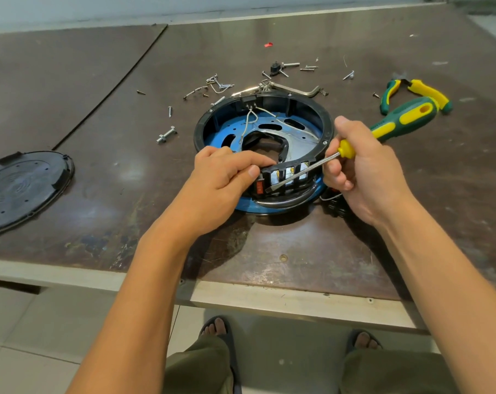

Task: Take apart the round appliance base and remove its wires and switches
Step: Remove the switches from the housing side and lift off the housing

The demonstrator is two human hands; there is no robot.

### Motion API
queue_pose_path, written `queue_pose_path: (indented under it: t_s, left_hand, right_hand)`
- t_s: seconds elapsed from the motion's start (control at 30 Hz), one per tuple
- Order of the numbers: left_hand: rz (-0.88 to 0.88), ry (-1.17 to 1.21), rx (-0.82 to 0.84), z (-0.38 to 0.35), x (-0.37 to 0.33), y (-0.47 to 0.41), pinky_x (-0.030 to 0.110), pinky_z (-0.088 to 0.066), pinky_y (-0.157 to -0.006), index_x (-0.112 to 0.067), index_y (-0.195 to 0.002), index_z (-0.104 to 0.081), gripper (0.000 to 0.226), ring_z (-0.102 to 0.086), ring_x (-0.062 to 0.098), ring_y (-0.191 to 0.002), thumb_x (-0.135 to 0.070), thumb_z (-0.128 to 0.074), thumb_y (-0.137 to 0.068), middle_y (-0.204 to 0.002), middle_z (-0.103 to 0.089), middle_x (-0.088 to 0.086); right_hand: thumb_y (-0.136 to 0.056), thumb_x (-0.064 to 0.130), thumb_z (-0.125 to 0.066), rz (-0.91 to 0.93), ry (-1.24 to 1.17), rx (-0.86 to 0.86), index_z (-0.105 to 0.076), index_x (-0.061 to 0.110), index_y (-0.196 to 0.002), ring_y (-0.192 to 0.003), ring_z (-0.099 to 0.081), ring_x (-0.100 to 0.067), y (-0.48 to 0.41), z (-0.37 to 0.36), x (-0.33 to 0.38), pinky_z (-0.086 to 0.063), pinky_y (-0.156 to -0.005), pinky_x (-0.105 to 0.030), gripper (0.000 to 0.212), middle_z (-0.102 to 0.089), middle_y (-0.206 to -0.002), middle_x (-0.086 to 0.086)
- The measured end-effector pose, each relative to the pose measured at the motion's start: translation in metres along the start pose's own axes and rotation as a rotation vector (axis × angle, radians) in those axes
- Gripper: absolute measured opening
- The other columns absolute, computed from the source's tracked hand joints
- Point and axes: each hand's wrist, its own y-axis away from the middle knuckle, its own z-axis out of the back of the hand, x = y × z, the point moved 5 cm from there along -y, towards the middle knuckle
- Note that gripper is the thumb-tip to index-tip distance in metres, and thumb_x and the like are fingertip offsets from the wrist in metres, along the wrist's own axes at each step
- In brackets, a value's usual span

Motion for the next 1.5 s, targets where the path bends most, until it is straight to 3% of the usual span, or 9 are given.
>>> queue_pose_path:
  t_s: [0.13, 0.27, 0.5, 0.67, 0.87, 1.13, 1.5]
  left_hand:
    - [0.0, -0.02, -0.016, 0.0, 0.0, 0.001, 0.028, -0.026, -0.098, -0.037, -0.123, -0.061, 0.034, -0.048, 0.003, -0.091, -0.029, -0.036, -0.101, -0.093, -0.065, -0.005]
    - [0.011, -0.047, -0.042, -0.001, 0.001, 0.002, 0.03, -0.026, -0.104, -0.028, -0.129, -0.058, 0.036, -0.042, -0.004, -0.099, -0.031, -0.036, -0.1, -0.113, -0.064, -0.008]
    - [-0.011, -0.098, -0.028, -0.004, -0.003, -0.003, 0.029, -0.026, -0.097, -0.028, -0.118, -0.064, 0.037, -0.051, 0.007, -0.093, -0.031, -0.031, -0.101, -0.097, -0.061, -0.015]
    - [-0.002, -0.104, -0.041, -0.005, -0.004, -0.003, 0.025, -0.021, -0.095, -0.031, -0.118, -0.063, 0.038, -0.047, 0.005, -0.093, -0.031, -0.029, -0.101, -0.094, -0.057, -0.02]
    - [0.001, -0.097, -0.051, -0.005, -0.005, -0.003, 0.017, -0.017, -0.094, -0.029, -0.12, -0.064, 0.041, -0.043, 0.002, -0.09, -0.031, -0.029, -0.101, -0.088, -0.054, -0.022]
    - [0.004, -0.087, -0.045, -0.004, -0.007, -0.003, 0.024, -0.021, -0.094, -0.028, -0.12, -0.066, 0.042, -0.045, -0.003, -0.085, -0.029, -0.03, -0.1, -0.079, -0.05, -0.023]
    - [0.013, -0.092, -0.039, -0.004, -0.007, -0.003, 0.025, -0.021, -0.097, -0.027, -0.121, -0.067, 0.044, -0.044, -0.004, -0.086, -0.03, -0.028, -0.101, -0.084, -0.055, -0.017]
  right_hand:
    - [-0.087, 0.049, -0.065, 0.083, 0.057, 0.008, -0.063, 0.022, -0.058, -0.042, -0.043, -0.009, 0.011, -0.001, 0.005, -0.033, -0.04, -0.015, 0.04, -0.051, -0.05, 0.002]
    - [-0.079, 0.061, -0.063, 0.196, 0.144, -0.004, -0.064, 0.025, -0.055, -0.043, -0.046, -0.007, 0.021, -0.006, 0.008, -0.036, -0.043, -0.012, 0.042, -0.053, -0.049, 0.007]
    - [-0.091, 0.052, -0.056, 0.426, 0.182, -0.005, -0.062, 0.024, -0.063, -0.045, -0.05, -0.006, 0.033, -0.008, 0.011, -0.04, -0.046, -0.014, 0.039, -0.054, -0.05, 0.006]
    - [-0.081, 0.056, -0.062, 0.242, 0.103, -0.05, -0.062, 0.024, -0.057, -0.042, -0.044, -0.01, 0.022, -0.005, 0.008, -0.034, -0.041, -0.014, 0.04, -0.051, -0.048, 0.004]
    - [-0.088, 0.046, -0.061, 0.121, 0.014, -0.023, -0.059, 0.019, -0.059, -0.043, -0.039, -0.011, 0.012, -0.004, 0.001, -0.03, -0.04, -0.018, 0.039, -0.046, -0.05, 0.0]
    - [-0.097, 0.041, -0.059, 0.035, -0.026, -0.007, -0.06, 0.018, -0.059, -0.043, -0.038, -0.011, 0.005, -0.002, -0.003, -0.029, -0.039, -0.017, 0.044, -0.047, -0.05, -0.002]
    - [-0.1, 0.04, -0.057, -0.052, -0.057, 0.011, -0.057, 0.016, -0.061, -0.042, -0.035, -0.011, 0.0, 0.0, -0.005, -0.026, -0.037, -0.018, 0.046, -0.045, -0.051, -0.002]
